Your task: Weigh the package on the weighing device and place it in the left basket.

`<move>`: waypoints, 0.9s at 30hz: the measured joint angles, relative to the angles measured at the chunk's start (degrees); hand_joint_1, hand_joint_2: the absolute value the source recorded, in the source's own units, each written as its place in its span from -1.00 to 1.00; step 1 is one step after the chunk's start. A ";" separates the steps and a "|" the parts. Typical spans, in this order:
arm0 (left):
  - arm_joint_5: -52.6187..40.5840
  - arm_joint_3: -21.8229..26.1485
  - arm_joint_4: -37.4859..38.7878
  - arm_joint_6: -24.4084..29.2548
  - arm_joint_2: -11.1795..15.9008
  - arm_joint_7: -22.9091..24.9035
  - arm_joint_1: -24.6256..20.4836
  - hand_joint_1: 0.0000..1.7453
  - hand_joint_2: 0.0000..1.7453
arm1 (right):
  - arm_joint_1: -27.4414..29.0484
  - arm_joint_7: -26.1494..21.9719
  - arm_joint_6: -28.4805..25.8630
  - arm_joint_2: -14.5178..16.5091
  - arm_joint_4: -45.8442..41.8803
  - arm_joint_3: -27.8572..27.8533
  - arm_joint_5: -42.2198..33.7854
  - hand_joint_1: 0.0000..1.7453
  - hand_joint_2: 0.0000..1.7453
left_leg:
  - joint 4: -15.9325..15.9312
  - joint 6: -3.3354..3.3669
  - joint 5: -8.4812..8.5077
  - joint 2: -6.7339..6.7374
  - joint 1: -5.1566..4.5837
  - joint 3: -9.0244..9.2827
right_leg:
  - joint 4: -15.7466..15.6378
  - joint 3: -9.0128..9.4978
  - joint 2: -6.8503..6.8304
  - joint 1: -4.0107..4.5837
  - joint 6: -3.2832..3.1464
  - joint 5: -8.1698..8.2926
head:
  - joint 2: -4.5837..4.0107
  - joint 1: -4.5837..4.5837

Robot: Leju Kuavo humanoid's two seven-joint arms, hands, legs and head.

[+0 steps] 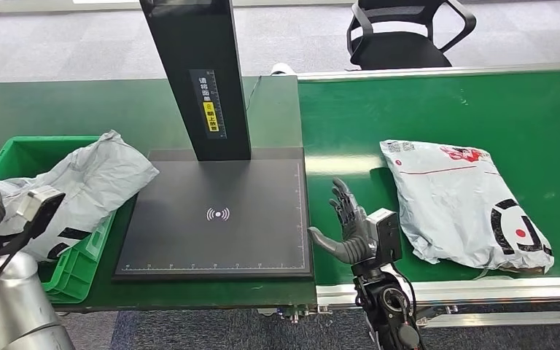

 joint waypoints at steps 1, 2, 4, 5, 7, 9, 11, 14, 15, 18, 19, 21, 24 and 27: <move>0.08 1.03 -0.59 -0.01 -0.41 0.01 -0.07 -1.00 1.00 | -0.02 0.00 -0.02 0.00 0.03 0.14 -0.03 -1.00 1.00 | 0.00 0.00 0.00 -0.05 0.00 0.00 | 0.00 0.01 -0.02 0.00 0.00 0.00 | 0.00 0.01; 0.21 1.83 -0.95 -0.02 -0.74 0.01 -0.09 -1.00 1.00 | -0.02 0.00 -0.02 0.00 0.05 0.25 -0.07 -1.00 1.00 | 0.00 0.00 0.00 -0.07 0.01 0.00 | 0.01 0.02 -0.02 0.01 0.00 0.00 | 0.00 0.01; 1.73 2.93 -1.39 -0.02 -1.24 0.01 -0.01 -1.00 1.00 | 0.01 0.00 -0.14 -0.04 0.05 0.39 -0.15 -1.00 1.00 | 0.00 0.00 0.00 -0.03 0.01 -0.01 | 0.01 0.02 -0.01 0.01 0.00 0.00 | 0.00 0.01; 3.14 3.18 -1.61 -0.02 -1.43 0.01 0.11 -1.00 1.00 | 0.01 -0.01 -0.22 -0.09 0.06 0.49 -0.20 -1.00 1.00 | 0.00 0.00 0.00 -0.02 0.00 -0.01 | 0.01 0.02 0.00 0.00 0.00 0.00 | 0.00 0.00; 5.65 3.31 -2.02 -0.02 -1.73 0.01 0.37 -1.00 1.00 | 0.01 -0.02 -0.40 -0.16 0.11 0.75 -0.30 -1.00 1.00 | 0.00 0.00 0.00 -0.06 0.00 -0.01 | 0.00 0.03 -0.02 0.00 0.00 0.00 | 0.00 0.01; 6.51 3.37 -2.20 -0.02 -1.93 0.01 0.50 -1.00 1.00 | 0.01 -0.02 -0.52 -0.20 0.16 0.98 -0.33 -1.00 1.00 | 0.01 0.00 0.00 -0.09 0.00 -0.02 | 0.00 0.03 -0.04 0.00 0.00 0.00 | 0.00 0.01; 6.63 3.43 -2.26 -0.02 -2.06 0.01 0.53 -1.00 1.00 | 0.01 -0.02 -0.59 -0.22 0.16 1.13 -0.34 -1.00 1.00 | 0.00 0.00 0.00 -0.08 0.00 -0.02 | 0.00 0.03 -0.03 0.00 0.00 0.00 | 0.00 0.00; 6.63 3.51 -2.44 -0.02 -2.22 0.01 0.55 -1.00 1.00 | 0.01 -0.03 -0.62 -0.25 0.16 1.22 -0.36 -1.00 1.00 | 0.00 0.00 0.00 -0.08 0.00 -0.01 | 0.01 0.03 -0.03 0.00 0.00 0.00 | 0.00 -0.01; 6.64 3.54 -2.52 -0.02 -2.26 0.01 0.56 -1.00 1.00 | 0.01 -0.03 -0.63 -0.26 0.16 1.25 -0.37 -1.00 1.00 | 0.00 0.00 0.00 -0.08 0.00 -0.01 | 0.01 0.03 -0.03 0.00 0.00 0.00 | 0.00 -0.01; 9.47 3.15 -2.61 -0.03 -2.32 0.01 0.83 -1.00 1.00 | 0.01 -0.08 -0.66 -0.33 0.16 1.32 -0.49 -1.00 1.00 | 0.00 0.00 0.00 -0.07 0.00 0.00 | 0.00 0.02 -0.03 0.00 0.00 0.00 | 0.00 0.00; 13.26 2.11 -2.48 -0.04 -2.16 0.01 1.22 -1.00 1.00 | 0.01 -0.17 -0.69 -0.38 0.16 1.35 -0.67 -1.00 1.00 | 0.01 0.00 0.00 -0.07 0.00 0.00 | 0.00 0.01 -0.03 0.00 0.00 0.00 | 0.00 0.00; 26.23 -2.20 -1.36 -0.43 -1.18 0.01 2.50 -1.00 1.00 | -0.03 -0.51 -0.73 -0.57 0.16 1.39 -1.18 -1.00 1.00 | 0.01 0.00 0.00 -0.10 0.00 0.01 | -0.01 0.01 -0.05 0.00 0.00 0.00 | 0.00 -0.01; 46.62 -13.14 0.19 -3.72 1.64 0.01 5.32 -1.00 1.00 | -0.30 -0.92 -0.38 -0.99 0.17 1.42 -1.71 -1.00 1.00 | 0.01 0.00 0.01 -0.12 0.00 -0.03 | 0.00 0.04 -0.08 0.00 0.00 0.00 | 0.00 0.01; 58.77 -22.10 -1.17 -13.97 3.38 0.21 8.21 -1.00 1.00 | -0.66 -0.97 0.09 -1.30 0.33 1.41 -1.83 -1.00 1.00 | 0.01 0.00 0.00 -0.09 -0.01 -0.03 | -0.01 0.05 -0.06 -0.01 0.01 0.00 | 0.00 0.01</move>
